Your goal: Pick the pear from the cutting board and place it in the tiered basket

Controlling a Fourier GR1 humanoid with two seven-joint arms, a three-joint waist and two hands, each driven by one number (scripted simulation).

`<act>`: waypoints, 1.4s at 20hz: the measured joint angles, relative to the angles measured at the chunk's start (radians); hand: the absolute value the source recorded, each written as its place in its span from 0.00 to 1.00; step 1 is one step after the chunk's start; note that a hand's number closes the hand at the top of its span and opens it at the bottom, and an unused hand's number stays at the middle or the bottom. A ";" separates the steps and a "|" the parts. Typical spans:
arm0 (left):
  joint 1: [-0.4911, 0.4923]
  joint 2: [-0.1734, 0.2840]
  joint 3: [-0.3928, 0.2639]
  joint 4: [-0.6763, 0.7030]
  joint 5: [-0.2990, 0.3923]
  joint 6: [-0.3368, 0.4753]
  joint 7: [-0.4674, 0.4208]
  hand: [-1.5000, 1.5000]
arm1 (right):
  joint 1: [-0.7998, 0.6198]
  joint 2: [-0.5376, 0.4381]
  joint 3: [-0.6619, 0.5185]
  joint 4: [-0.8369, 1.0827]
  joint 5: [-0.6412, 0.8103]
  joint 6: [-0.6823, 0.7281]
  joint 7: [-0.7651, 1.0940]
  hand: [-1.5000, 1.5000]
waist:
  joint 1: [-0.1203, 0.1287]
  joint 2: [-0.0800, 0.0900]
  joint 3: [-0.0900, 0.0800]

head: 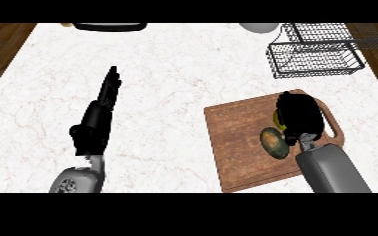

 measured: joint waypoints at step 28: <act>-0.020 -0.004 0.038 0.033 0.003 -0.013 -0.007 0.50 | -0.520 -0.097 -0.502 -0.447 -0.271 0.587 0.187 1.00 | -0.012 0.009 0.016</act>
